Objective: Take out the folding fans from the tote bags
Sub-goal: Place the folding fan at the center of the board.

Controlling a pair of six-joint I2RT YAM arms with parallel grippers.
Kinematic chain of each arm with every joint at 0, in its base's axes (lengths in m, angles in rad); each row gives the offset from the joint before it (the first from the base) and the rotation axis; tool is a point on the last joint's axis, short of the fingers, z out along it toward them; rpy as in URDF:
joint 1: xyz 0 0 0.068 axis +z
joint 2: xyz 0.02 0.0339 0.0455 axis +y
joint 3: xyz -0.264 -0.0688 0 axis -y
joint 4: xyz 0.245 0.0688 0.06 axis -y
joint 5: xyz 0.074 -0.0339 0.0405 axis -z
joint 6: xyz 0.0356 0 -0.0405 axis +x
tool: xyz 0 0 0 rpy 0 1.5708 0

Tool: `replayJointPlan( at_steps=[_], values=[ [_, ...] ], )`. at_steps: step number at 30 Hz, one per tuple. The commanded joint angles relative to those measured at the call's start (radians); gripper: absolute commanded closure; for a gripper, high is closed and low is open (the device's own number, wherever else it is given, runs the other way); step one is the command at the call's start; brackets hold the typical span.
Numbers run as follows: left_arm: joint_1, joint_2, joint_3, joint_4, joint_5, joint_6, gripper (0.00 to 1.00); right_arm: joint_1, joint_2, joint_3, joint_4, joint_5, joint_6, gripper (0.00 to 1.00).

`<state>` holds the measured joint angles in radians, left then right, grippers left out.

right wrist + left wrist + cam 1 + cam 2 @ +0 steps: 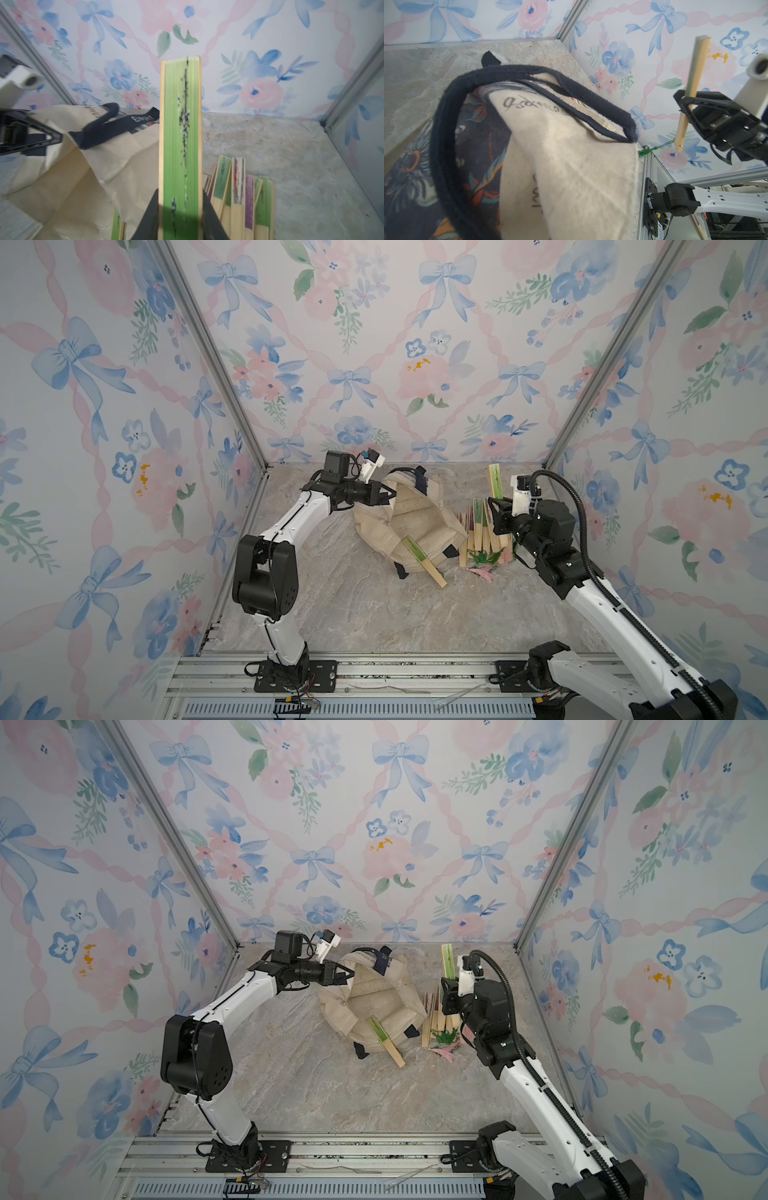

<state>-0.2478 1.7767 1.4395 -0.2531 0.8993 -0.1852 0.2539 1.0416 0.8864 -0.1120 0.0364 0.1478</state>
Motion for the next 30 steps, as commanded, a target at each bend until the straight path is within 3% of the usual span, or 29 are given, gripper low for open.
replayJointPlan(
  at_steps=[1,11,13,16,19,24,27,30],
  values=[
    [0.007,-0.042,-0.021,0.023,0.017,-0.008,1.0,-0.071,0.113,0.087,-0.234,0.008,0.049,0.87],
    [0.01,-0.069,-0.053,0.038,0.011,-0.014,1.0,-0.125,0.602,0.312,-0.273,-0.016,0.108,0.81],
    [0.009,-0.075,-0.059,0.043,0.012,-0.017,1.0,-0.125,0.711,0.382,-0.306,-0.017,0.111,0.72],
    [0.01,-0.073,-0.055,0.044,0.017,-0.019,1.0,-0.124,0.795,0.464,-0.365,0.0,0.105,0.51],
    [0.013,-0.066,-0.048,0.044,0.024,-0.022,1.0,-0.125,0.777,0.469,-0.36,-0.016,0.091,0.39],
    [0.015,-0.06,-0.048,0.057,0.013,-0.038,1.0,-0.124,0.649,0.399,-0.334,-0.089,0.051,0.3],
    [0.017,-0.055,-0.047,0.075,0.009,-0.057,1.0,-0.124,0.512,0.323,-0.286,-0.204,0.034,0.3],
    [0.019,-0.045,-0.041,0.083,0.009,-0.069,1.0,-0.122,0.39,0.222,-0.188,-0.414,0.024,0.3]
  ],
)
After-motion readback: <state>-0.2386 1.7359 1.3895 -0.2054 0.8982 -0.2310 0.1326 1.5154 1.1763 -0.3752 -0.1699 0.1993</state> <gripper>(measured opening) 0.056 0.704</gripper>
